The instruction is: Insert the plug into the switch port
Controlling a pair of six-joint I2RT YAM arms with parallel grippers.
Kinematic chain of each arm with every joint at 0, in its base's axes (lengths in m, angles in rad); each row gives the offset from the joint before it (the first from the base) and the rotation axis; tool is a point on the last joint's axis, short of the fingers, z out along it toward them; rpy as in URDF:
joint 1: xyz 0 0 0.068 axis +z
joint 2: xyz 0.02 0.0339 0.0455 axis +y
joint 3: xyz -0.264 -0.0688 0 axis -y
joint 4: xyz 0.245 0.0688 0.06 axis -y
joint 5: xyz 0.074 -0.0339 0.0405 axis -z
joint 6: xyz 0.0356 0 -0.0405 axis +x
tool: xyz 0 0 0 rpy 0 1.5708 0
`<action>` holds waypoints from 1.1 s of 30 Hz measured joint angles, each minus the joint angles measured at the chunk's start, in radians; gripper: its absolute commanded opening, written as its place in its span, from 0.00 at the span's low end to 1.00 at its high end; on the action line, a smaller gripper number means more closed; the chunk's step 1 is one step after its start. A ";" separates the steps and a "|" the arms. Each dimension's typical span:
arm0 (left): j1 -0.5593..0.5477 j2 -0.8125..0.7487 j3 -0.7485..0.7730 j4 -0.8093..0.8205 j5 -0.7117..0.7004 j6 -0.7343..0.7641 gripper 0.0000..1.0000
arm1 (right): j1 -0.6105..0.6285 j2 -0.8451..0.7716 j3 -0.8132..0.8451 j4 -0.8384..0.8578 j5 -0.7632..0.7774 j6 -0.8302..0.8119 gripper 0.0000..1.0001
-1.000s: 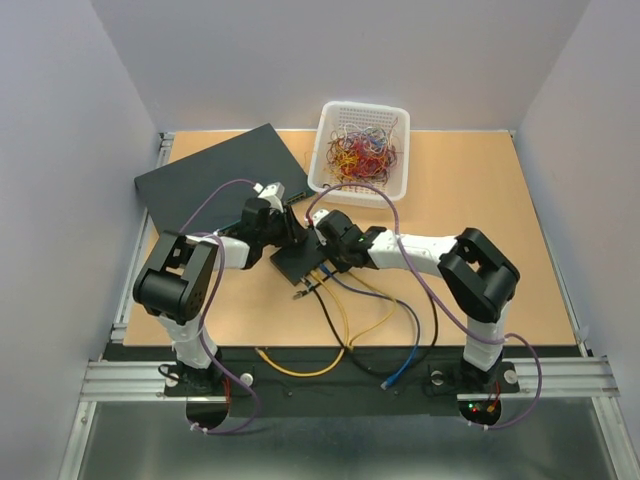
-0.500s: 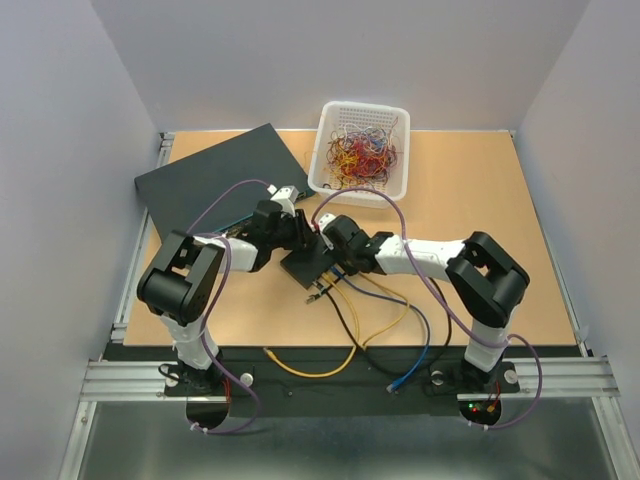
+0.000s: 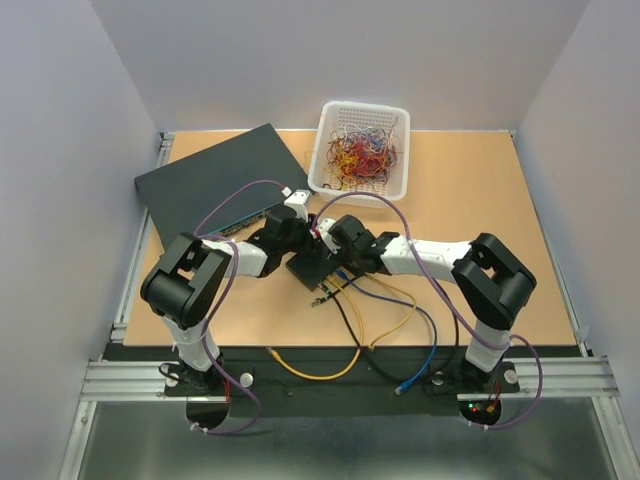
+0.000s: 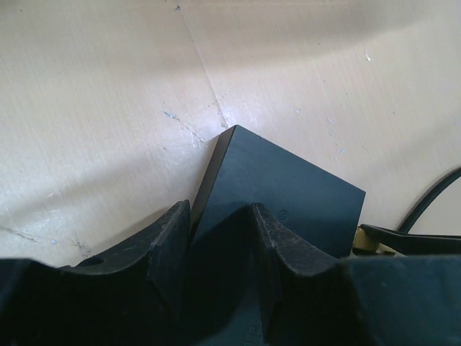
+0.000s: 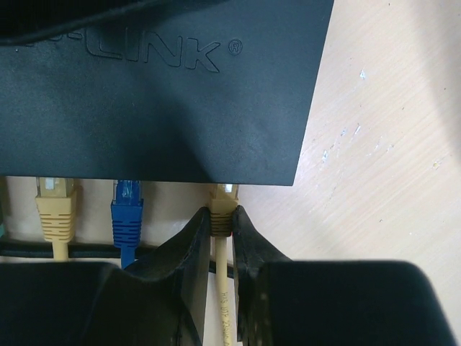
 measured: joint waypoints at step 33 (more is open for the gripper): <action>0.198 -0.051 0.081 -0.256 -0.103 -0.025 0.46 | 0.003 0.211 0.203 0.254 -0.036 0.035 0.48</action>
